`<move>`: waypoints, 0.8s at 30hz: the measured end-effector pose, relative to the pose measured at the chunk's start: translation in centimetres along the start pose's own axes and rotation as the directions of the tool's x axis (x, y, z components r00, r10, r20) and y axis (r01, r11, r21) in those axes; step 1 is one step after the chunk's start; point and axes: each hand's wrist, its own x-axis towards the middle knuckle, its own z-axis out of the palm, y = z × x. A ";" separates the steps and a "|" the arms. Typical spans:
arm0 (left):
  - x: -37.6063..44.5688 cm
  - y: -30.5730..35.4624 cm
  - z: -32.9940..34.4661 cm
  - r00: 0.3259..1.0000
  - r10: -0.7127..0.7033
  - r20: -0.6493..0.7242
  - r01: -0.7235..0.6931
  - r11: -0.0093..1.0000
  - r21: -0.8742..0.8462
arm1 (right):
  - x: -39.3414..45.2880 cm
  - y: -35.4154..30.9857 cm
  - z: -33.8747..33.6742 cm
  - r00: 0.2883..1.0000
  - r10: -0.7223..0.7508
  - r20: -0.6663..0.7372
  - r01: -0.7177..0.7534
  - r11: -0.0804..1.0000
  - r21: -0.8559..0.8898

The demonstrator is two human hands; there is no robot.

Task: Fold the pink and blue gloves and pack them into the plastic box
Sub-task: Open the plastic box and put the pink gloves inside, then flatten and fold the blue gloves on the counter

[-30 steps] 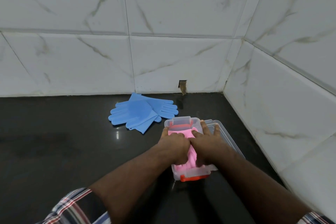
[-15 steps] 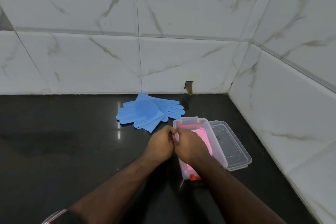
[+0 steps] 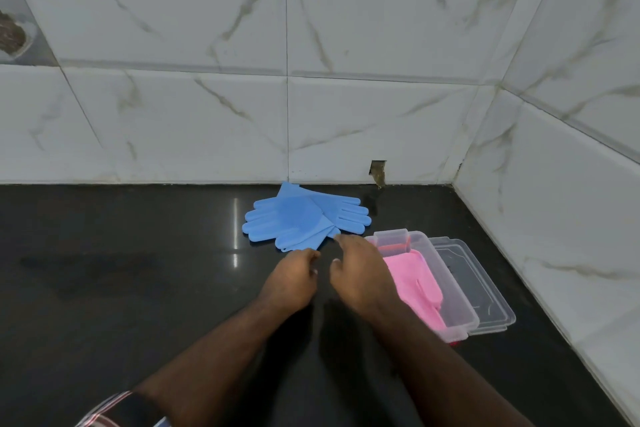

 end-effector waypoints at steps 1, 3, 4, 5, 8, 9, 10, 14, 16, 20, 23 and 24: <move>0.1 -0.8 -0.3 1.000 -0.013 0.005 0.013 0.999 0.035 | 0.2 -0.5 0.7 0.999 0.012 0.035 -0.012 1.000 0.013; 0.2 -2.3 -0.8 0.999 -0.037 0.022 0.034 0.994 0.102 | 0.9 -1.2 2.1 0.993 0.036 0.111 -0.038 0.999 0.013; 0.2 -2.9 -1.1 0.999 -0.045 0.027 0.041 0.989 0.141 | 1.3 -1.4 2.7 0.988 0.052 0.143 -0.052 0.999 0.002; 0.2 -3.4 -1.3 0.998 -0.051 0.032 0.044 0.982 0.183 | 1.6 -1.5 3.2 0.982 0.066 0.174 -0.066 0.998 -0.008; 0.7 -4.9 -1.8 0.998 -0.048 0.050 0.032 0.962 0.270 | 2.5 -1.7 4.4 0.962 0.095 0.258 -0.095 0.995 -0.013; 1.0 -5.2 -1.9 0.997 -0.042 0.058 0.023 0.955 0.296 | 2.8 -1.7 4.6 0.956 0.107 0.274 -0.108 0.994 -0.011; 1.3 -5.4 -2.1 0.997 -0.034 0.065 0.011 0.948 0.318 | 3.1 -1.6 4.9 0.951 0.118 0.285 -0.122 0.993 -0.006; 2.5 -5.7 -2.3 0.997 0.007 0.082 -0.041 0.910 0.412 | 4.1 -1.5 5.6 0.942 0.138 0.307 -0.164 0.985 0.060; 3.1 -5.7 -2.3 0.995 0.030 0.091 -0.068 0.891 0.449 | 4.5 -1.5 5.9 0.940 0.146 0.309 -0.180 0.980 0.086; 4.2 -5.5 -2.2 0.990 0.009 0.139 -0.077 0.865 0.495 | 4.9 -1.4 6.3 0.941 0.142 0.308 -0.176 0.980 0.088; 4.8 -5.5 -2.0 0.987 -0.028 0.160 -0.059 0.854 0.516 | 5.0 -1.1 6.3 0.940 0.136 0.313 -0.168 0.983 0.078; 5.0 -5.4 -2.1 0.986 -0.036 0.165 -0.054 0.856 0.513 | 5.0 -1.0 6.3 0.940 0.136 0.313 -0.168 0.983 0.077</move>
